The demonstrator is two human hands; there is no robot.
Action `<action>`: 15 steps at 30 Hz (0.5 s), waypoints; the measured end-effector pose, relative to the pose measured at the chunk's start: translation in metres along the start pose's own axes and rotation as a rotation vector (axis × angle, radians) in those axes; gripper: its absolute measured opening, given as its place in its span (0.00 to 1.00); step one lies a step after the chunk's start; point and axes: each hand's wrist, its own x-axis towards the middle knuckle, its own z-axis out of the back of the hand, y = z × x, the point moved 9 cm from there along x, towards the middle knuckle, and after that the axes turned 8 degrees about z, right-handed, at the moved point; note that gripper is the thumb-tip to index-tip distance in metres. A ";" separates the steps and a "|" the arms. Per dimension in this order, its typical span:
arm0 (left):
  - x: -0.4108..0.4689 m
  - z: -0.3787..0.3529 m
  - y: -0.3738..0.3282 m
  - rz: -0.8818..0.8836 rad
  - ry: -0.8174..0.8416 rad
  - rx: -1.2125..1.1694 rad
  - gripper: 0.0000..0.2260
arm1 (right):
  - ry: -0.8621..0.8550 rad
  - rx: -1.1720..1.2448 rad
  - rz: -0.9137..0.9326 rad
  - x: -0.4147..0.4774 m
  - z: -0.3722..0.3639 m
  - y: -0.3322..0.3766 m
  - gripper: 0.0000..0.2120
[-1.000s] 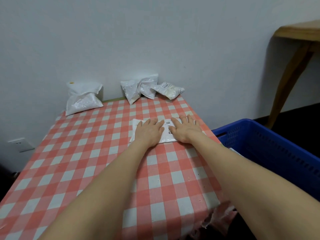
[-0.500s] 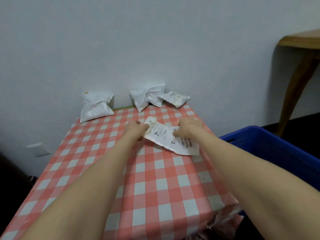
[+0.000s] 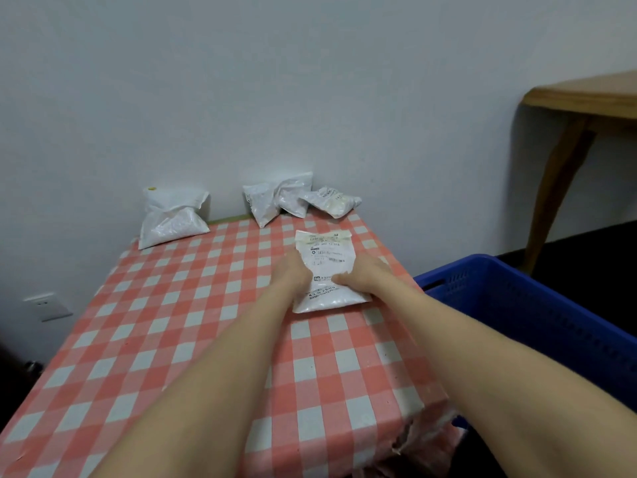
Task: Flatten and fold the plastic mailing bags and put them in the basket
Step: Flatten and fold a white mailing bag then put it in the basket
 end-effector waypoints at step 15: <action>0.033 -0.021 -0.031 -0.359 -0.020 0.351 0.25 | 0.015 -0.309 0.319 0.053 -0.005 0.043 0.28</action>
